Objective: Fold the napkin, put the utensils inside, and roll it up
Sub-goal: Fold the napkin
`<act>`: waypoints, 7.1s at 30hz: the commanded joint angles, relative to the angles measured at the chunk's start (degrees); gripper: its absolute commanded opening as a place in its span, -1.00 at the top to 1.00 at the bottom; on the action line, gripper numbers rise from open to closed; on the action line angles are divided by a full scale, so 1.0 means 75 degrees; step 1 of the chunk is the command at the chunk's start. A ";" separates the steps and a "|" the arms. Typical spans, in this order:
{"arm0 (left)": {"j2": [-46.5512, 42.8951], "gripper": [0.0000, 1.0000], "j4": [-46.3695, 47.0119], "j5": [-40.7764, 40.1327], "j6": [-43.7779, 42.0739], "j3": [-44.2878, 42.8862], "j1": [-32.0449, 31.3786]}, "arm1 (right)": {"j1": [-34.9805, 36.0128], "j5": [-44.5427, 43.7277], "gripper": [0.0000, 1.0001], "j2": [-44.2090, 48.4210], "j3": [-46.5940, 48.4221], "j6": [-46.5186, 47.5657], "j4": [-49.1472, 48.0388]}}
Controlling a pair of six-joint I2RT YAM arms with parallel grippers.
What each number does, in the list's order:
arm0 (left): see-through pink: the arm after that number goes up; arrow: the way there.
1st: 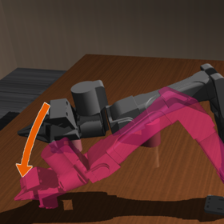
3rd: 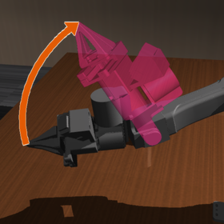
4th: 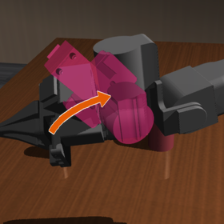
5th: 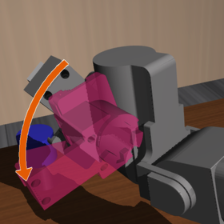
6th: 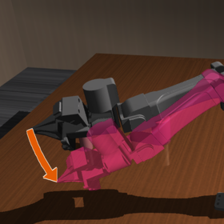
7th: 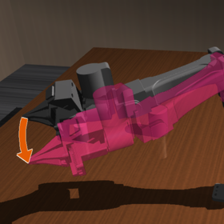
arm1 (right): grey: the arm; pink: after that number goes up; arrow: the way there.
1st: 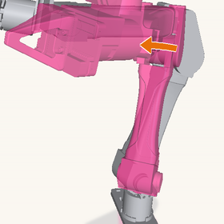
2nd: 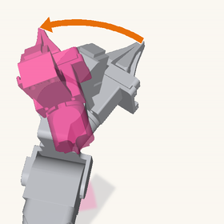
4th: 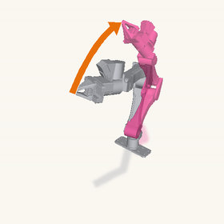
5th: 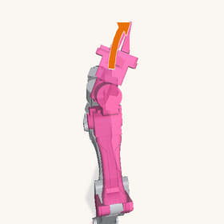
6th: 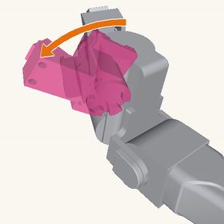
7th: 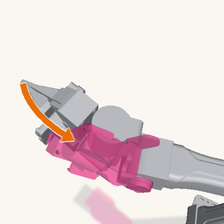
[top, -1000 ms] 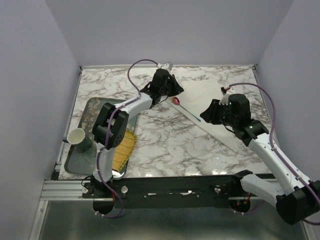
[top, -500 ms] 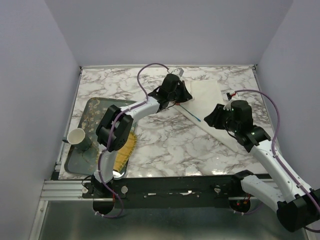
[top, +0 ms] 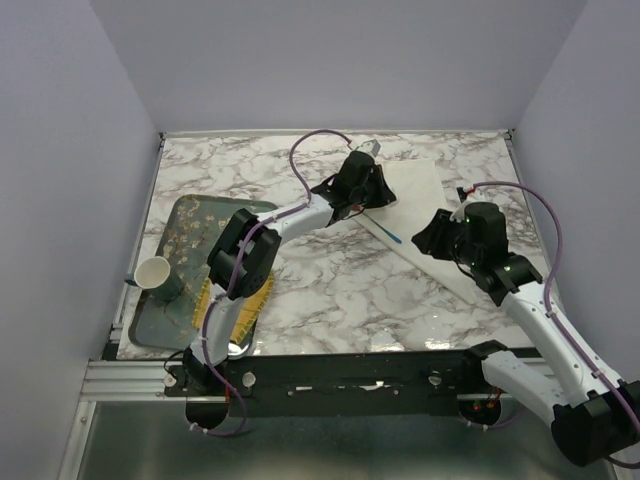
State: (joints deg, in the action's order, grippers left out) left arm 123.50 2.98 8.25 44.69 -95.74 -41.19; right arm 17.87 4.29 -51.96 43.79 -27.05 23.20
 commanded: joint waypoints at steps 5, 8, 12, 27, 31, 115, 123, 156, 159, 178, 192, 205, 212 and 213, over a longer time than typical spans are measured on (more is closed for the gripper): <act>0.0303 1.00 0.0047 -0.0069 0.0194 -0.0008 -0.0110 | -0.0156 0.0083 0.15 -0.0161 -0.0132 -0.0026 0.0047; 0.0361 1.00 0.0118 -0.0010 0.0264 0.0063 -0.0156 | -0.0168 0.0154 0.15 -0.0278 -0.0108 -0.0096 0.0047; 0.0548 1.00 0.0246 0.0177 0.0463 0.0168 -0.0203 | -0.0203 0.0248 0.15 -0.0372 -0.0097 -0.0167 0.0035; 0.0713 0.97 0.0586 0.0389 0.0604 0.0695 -0.0227 | -0.0320 0.0541 0.15 -0.0571 -0.0155 -0.0272 -0.0035; 0.0759 0.96 0.0587 0.0411 0.0651 0.0789 -0.0227 | -0.0355 0.0646 0.15 -0.0618 -0.0190 -0.0319 -0.0093; -0.4186 -0.29 -0.2952 0.2158 -0.2114 0.2336 0.1988 | -0.5277 -0.0397 -0.13 -0.0277 -0.3225 -0.5604 0.0961; -0.4162 -0.29 -0.2952 0.2181 -0.2103 0.2313 0.2011 | -0.5277 -0.0456 0.44 -0.0162 -0.3260 -0.5581 0.1008; -0.4197 -0.29 -0.2753 0.2088 -0.1716 0.2606 0.2011 | -0.1060 0.0622 0.81 -0.5843 0.4191 0.0641 -0.0433; -0.4303 -0.29 -0.2800 0.1982 -0.1681 0.2641 0.2000 | -0.0860 0.0856 0.81 -0.6593 0.4882 0.0957 -0.0387; -0.4350 -0.29 -0.2847 0.1923 -0.1646 0.2793 0.2000 | -0.0027 0.3130 0.80 -0.8761 0.7250 0.3054 0.0526; -0.4420 -0.29 -0.2847 0.1888 -0.1646 0.2875 0.2000 | 0.0184 0.3201 0.78 -0.9653 0.8024 0.3407 0.0856; -0.4385 -0.29 -0.2847 0.1912 -0.1646 0.2887 0.1988 | 0.0313 0.3212 0.74 -1.0157 0.8411 0.3325 0.0867; -0.4397 -0.29 -0.2835 0.1935 -0.1646 0.2910 0.1988 | 0.0407 0.3318 0.69 -1.0333 0.8528 0.3384 0.0949; -0.4397 -0.29 -0.2835 0.1935 -0.1646 0.2910 0.1988 | 0.0418 0.3318 0.68 -1.0356 0.8563 0.3384 0.0961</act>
State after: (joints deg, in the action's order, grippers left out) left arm 92.05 -18.15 23.33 32.62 -74.74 -26.30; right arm 20.25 27.75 -127.81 105.69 -2.57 29.23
